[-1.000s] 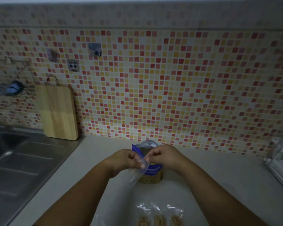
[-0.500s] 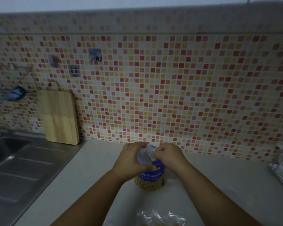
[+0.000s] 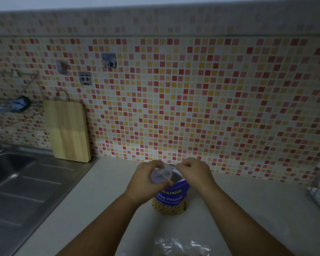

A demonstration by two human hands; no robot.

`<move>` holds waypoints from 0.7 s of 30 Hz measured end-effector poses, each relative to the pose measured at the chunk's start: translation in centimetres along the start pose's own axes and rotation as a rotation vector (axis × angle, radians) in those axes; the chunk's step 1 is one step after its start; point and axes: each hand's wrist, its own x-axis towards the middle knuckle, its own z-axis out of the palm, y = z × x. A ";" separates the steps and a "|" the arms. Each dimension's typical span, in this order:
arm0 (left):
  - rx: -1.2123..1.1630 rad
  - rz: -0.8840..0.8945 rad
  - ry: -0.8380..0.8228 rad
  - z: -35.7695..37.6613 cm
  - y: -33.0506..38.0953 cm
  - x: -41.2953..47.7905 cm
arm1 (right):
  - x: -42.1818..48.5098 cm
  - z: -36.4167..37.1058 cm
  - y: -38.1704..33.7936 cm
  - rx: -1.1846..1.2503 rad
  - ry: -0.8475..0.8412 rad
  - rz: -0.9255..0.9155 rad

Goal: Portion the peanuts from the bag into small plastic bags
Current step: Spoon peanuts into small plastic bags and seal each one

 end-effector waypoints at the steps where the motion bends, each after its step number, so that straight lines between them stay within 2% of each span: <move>1: -0.002 -0.002 -0.002 -0.2 0.0 0.0 | 0.4 -0.1 0.5 -0.118 0.037 -0.008; 4: -0.021 -0.029 0.006 -0.6 -0.4 0.0 | 1.5 0.0 1.4 -0.487 -0.040 0.020; 7: -0.048 -0.071 0.013 -0.8 -1.1 0.2 | 2.3 0.3 1.2 -0.645 -0.184 0.089; 9: -0.072 -0.094 0.015 -0.8 -1.5 0.4 | 2.6 0.6 1.1 -0.716 -0.210 0.099; 13: -0.115 -0.156 0.039 -0.7 -2.1 0.8 | 2.8 0.6 0.8 -0.816 -0.165 -0.019; 17: -0.155 -0.193 0.046 -0.6 -2.3 1.3 | 3.4 0.9 -0.3 -0.856 -0.268 0.004; 21: -0.182 -0.229 0.018 -0.2 -2.6 2.0 | 3.5 1.2 -0.7 -0.880 -0.204 -0.109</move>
